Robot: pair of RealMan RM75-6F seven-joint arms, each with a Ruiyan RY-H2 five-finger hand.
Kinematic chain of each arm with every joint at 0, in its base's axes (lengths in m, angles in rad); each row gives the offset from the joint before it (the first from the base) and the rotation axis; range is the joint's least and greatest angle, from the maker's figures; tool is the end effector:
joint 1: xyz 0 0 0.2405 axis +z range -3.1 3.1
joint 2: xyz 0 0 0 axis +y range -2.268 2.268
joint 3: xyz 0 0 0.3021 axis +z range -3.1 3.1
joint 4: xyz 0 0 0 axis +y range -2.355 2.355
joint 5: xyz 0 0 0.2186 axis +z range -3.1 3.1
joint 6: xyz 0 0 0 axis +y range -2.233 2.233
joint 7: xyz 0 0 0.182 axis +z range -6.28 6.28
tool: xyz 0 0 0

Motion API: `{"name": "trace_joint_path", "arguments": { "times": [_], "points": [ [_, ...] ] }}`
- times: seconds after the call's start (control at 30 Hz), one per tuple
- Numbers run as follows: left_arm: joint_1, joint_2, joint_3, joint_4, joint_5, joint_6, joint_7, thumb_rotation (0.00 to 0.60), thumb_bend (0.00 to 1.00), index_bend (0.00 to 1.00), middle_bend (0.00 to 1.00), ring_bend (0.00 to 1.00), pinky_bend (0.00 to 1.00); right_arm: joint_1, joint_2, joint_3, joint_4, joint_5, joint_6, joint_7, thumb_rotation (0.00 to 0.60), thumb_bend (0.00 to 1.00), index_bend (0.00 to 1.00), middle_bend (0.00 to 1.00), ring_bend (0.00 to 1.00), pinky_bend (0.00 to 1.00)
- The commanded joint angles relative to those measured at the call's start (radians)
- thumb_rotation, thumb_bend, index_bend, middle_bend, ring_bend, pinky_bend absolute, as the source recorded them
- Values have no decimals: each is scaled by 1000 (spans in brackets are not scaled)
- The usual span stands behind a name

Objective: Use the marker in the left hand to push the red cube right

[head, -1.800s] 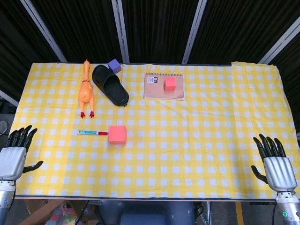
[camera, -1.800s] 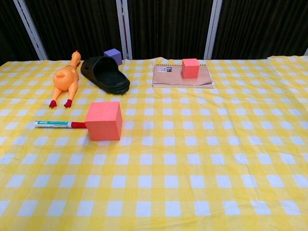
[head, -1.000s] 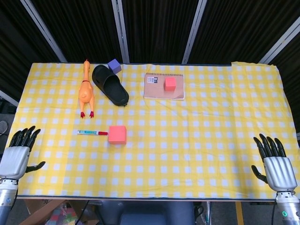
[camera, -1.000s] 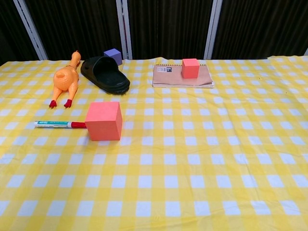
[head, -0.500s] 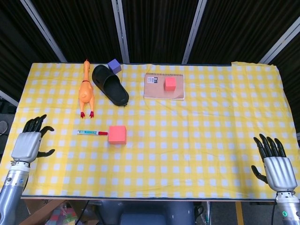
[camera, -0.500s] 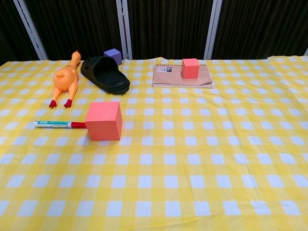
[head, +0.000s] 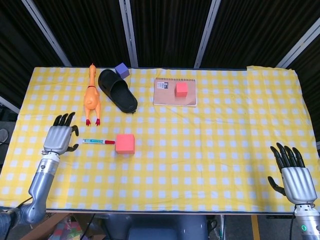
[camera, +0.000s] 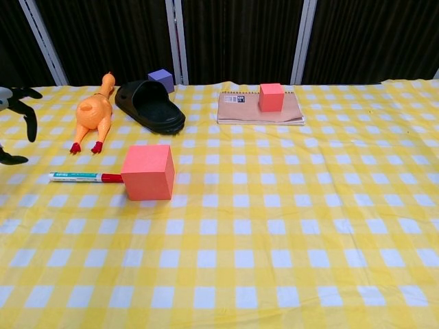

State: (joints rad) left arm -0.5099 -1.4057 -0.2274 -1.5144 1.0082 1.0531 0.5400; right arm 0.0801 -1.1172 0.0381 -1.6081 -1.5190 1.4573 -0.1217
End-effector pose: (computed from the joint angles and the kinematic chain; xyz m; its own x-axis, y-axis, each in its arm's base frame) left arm -0.2886 0.3891 0.0450 0.5588 0.2052 0.8035 0.8269 -0.0643 -0.5586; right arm -0.3574 -0.2189 0.1642 0.5109 -0.0400 0.8587 -0.8597 -0.0281 0.5101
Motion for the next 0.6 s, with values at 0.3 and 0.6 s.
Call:
{"name": "trace_joint_path", "arguments": {
  "times": [0.3,0.6],
  "points": [
    [-97,-129,2,131,-153,-51,110,600,275,490,37,0,0,0,3,-1,-1,-2,-1,15,600,354,0,0,0,0],
    [-153,-210,7,227,-190,-83,125,600,276,498,39,0,0,1,4,0,-1,-3,-1,28,600,355,0,0,0,0]
  ]
}}
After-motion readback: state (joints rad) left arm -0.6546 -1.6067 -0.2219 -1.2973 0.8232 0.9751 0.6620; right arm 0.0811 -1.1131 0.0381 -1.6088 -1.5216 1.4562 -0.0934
